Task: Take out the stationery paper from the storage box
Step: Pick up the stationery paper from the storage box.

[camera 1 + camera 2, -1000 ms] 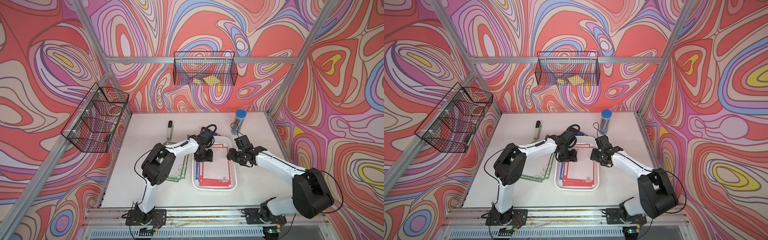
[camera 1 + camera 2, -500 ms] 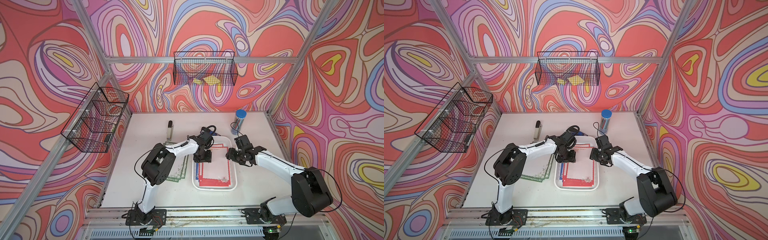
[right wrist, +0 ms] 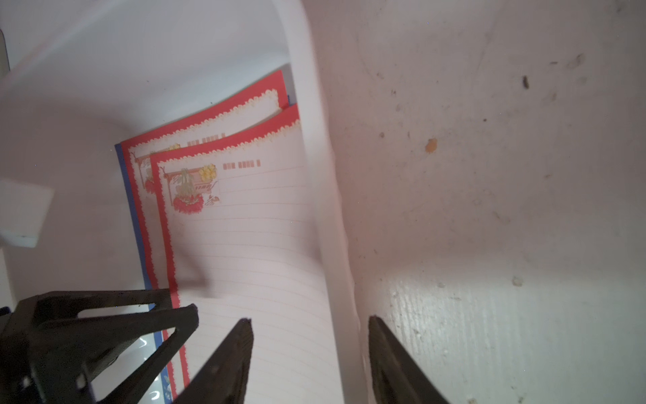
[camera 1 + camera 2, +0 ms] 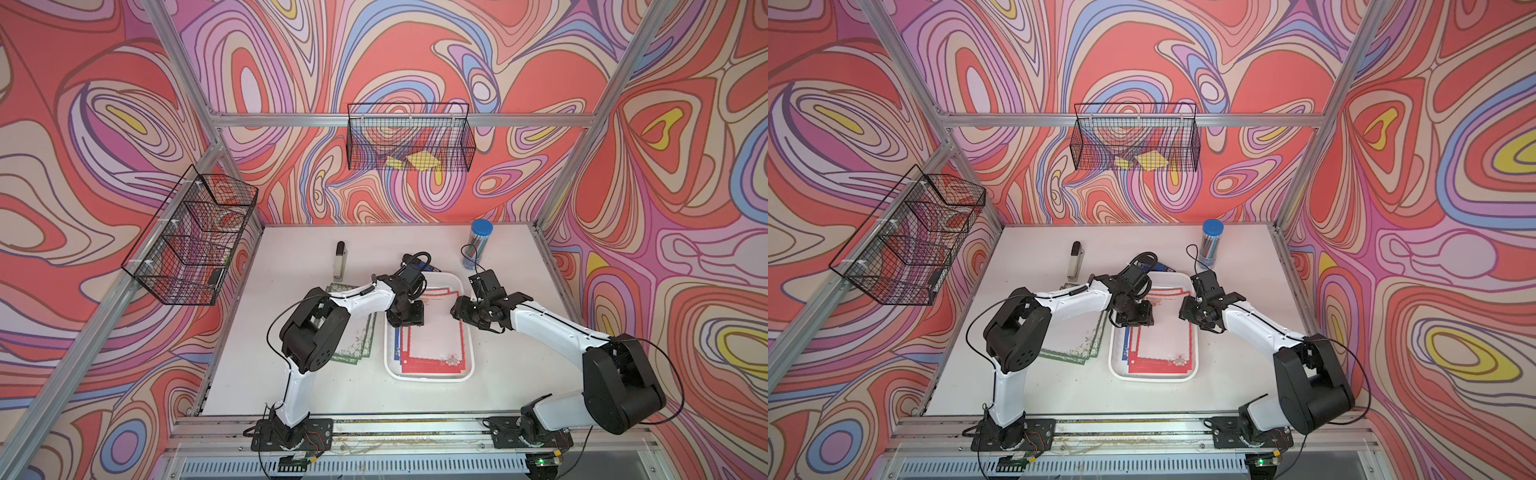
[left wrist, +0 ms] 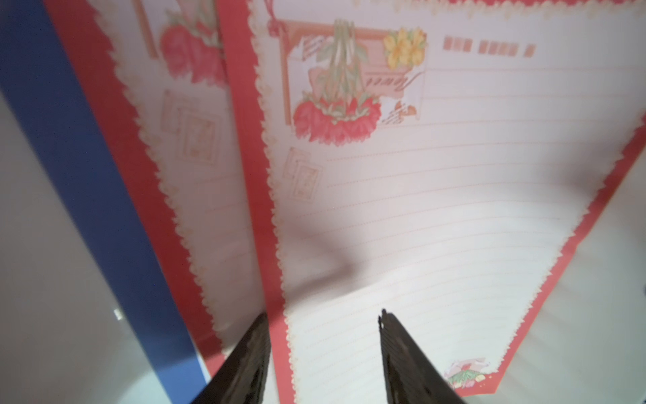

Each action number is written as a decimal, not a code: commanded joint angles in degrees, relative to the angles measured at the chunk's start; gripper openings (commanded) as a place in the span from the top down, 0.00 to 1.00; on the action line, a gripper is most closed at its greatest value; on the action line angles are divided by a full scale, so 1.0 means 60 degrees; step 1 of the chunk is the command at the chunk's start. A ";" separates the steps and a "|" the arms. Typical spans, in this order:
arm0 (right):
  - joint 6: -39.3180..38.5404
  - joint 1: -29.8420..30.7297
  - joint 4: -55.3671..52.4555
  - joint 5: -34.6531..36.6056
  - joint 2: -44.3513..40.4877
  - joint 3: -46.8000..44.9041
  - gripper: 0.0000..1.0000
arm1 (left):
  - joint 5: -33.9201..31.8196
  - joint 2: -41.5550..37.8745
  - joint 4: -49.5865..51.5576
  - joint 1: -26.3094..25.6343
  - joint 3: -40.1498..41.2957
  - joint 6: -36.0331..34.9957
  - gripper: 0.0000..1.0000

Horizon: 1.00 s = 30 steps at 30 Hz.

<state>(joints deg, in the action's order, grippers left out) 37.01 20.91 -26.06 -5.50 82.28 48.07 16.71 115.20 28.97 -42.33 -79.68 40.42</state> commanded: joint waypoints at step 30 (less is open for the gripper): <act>0.0118 -0.0071 -0.0118 0.0139 -0.0274 0.0088 0.44 | 0.0949 -0.0867 -0.2250 0.0016 0.1136 0.1024 0.83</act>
<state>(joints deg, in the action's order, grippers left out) 37.21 20.69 -26.28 -5.74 81.89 48.10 20.14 110.39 17.30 -42.33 -73.76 45.10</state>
